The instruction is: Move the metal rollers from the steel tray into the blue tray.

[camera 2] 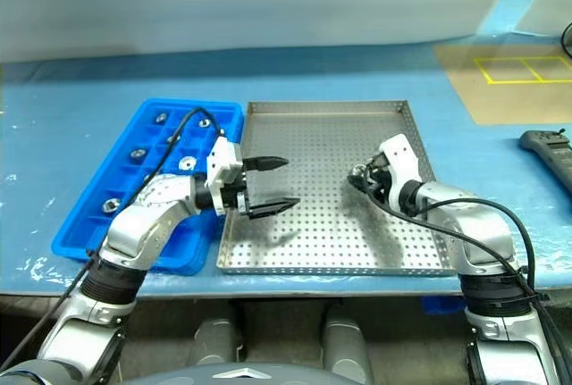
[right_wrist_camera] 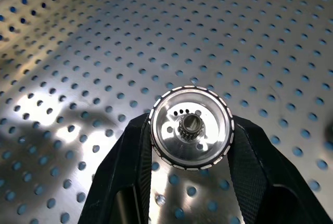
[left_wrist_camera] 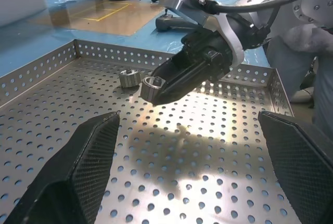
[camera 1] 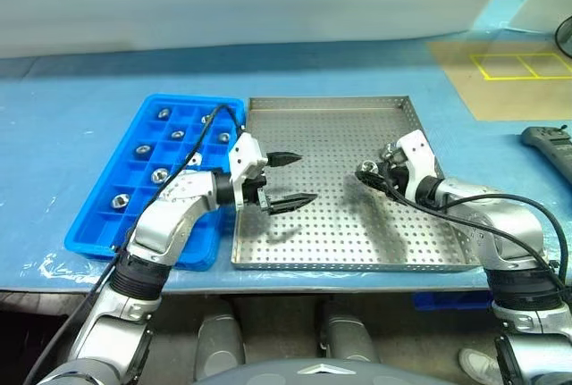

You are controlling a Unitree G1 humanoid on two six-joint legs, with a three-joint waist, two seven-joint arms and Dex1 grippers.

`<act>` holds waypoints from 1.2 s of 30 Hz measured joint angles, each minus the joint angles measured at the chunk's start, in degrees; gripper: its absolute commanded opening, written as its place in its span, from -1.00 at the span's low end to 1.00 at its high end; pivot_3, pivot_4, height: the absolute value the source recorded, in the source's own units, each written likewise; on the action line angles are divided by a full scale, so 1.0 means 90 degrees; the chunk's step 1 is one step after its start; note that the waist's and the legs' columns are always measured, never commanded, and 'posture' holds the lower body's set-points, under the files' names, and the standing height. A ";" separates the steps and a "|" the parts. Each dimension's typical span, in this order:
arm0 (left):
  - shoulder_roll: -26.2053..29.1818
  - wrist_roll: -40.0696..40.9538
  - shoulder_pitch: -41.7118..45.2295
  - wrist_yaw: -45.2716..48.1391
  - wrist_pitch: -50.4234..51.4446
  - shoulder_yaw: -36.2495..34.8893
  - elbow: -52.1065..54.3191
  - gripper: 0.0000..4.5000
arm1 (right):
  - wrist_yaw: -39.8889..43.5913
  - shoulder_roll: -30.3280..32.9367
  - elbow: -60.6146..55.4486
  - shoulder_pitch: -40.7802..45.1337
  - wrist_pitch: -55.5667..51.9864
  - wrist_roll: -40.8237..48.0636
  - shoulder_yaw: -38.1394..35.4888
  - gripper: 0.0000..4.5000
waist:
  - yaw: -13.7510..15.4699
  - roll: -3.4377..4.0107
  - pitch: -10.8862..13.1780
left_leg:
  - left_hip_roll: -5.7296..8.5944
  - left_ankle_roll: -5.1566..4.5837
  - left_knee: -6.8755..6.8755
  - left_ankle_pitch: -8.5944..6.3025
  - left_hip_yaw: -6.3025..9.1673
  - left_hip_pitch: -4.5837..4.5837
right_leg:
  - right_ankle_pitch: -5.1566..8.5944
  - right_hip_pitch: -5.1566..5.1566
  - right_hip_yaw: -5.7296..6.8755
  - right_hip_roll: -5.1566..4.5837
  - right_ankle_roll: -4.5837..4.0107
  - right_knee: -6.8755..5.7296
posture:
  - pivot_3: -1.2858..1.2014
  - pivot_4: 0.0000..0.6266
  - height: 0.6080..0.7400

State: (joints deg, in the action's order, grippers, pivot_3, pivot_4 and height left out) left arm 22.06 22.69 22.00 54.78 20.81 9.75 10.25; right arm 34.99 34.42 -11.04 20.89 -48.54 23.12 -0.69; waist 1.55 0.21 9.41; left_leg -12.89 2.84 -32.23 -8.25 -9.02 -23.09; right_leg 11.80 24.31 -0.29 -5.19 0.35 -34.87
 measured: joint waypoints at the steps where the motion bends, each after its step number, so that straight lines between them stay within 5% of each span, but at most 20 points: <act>1: 0.0016 0.0004 -0.0044 -0.0047 0.0027 -0.0040 0.0059 1.00 | 0.0077 -0.0025 0.0038 0.0083 0.0064 0.0000 0.0071 -0.28 | 0.0014 0.0000 0.0000 | 0.0000 0.0000 0.0000 0.0000 0.0000 0.0000 | 0.0000 0.0000 0.0001 -0.0001 0.0000 0.0000 | -0.03 -0.52 1.00; 36: 0.0441 0.0152 -0.3033 -0.2556 0.0744 -0.1327 0.2909 1.00 | 0.2221 -0.2113 0.3736 0.3677 0.1639 -0.1305 0.2098 -0.28 | 0.0862 -0.0002 0.0002 | -0.0011 0.0014 0.0007 0.0006 0.0043 -0.0053 | 0.0004 0.0037 0.0031 -0.0003 -0.0007 -0.0006 | 0.37 -0.52 1.00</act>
State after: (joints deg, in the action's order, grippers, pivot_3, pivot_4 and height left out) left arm 26.02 24.05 -5.29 31.77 27.51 -2.19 36.43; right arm 54.99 15.41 22.59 53.98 -33.79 11.37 18.19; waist 9.31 0.19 9.43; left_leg -12.99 2.97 -32.16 -8.19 -8.64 -23.57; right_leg 11.84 24.64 -0.01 -5.22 0.28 -34.92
